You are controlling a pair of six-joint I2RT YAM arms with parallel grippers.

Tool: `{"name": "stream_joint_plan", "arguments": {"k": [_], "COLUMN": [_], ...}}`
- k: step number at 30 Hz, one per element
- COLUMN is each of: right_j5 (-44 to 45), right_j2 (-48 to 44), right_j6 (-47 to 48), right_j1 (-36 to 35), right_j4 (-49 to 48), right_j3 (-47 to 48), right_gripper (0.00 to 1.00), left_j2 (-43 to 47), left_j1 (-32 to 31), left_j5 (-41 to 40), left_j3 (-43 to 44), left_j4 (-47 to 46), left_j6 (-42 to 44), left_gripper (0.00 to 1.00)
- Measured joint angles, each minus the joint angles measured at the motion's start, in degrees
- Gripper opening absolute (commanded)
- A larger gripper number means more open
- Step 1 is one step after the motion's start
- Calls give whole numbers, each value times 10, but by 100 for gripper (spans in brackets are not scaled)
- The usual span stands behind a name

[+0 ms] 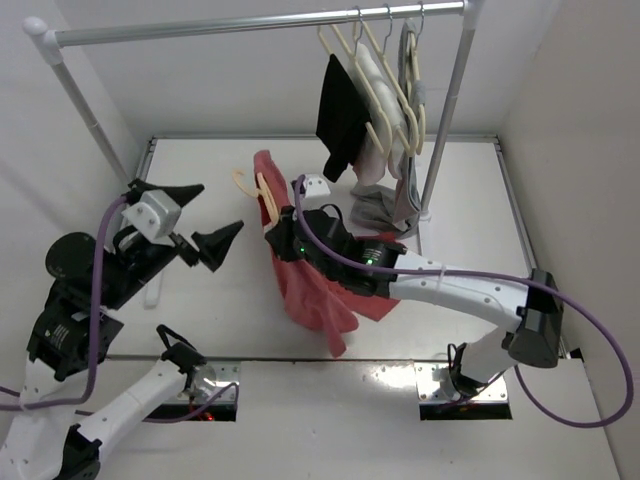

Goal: Place the t-shirt on the hanger
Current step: Place tshirt on hanger

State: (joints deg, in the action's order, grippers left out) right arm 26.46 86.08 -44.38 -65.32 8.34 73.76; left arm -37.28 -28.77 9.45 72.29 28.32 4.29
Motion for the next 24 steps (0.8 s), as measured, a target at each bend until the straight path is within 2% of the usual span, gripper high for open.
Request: {"name": "stream_joint_plan", "arguments": {"k": [4, 8, 13, 18, 24], "right_j5": [50, 103, 162, 196, 211], "right_j2": [54, 109, 151, 165, 168], "right_j6": [-19, -29, -50, -69, -101], "right_j1": [-2, -2, -2, -3, -8], "right_j4": [-101, -189, -276, -311, -342], "right_j3": [20, 40, 45, 54, 78], "right_gripper": [0, 0, 0, 0, 0], "left_j2": [33, 45, 31, 8, -12], "left_j1": [14, 19, 19, 19, 19], "left_j5": [69, 66, 43, 16, 16], "left_j3": [-5, -32, -84, -128, -162], "left_j4": [67, 117, 152, 156, 113], "left_j6": [-47, -67, -66, -45, -45], "left_gripper": [92, 99, 99, 99, 99]}}
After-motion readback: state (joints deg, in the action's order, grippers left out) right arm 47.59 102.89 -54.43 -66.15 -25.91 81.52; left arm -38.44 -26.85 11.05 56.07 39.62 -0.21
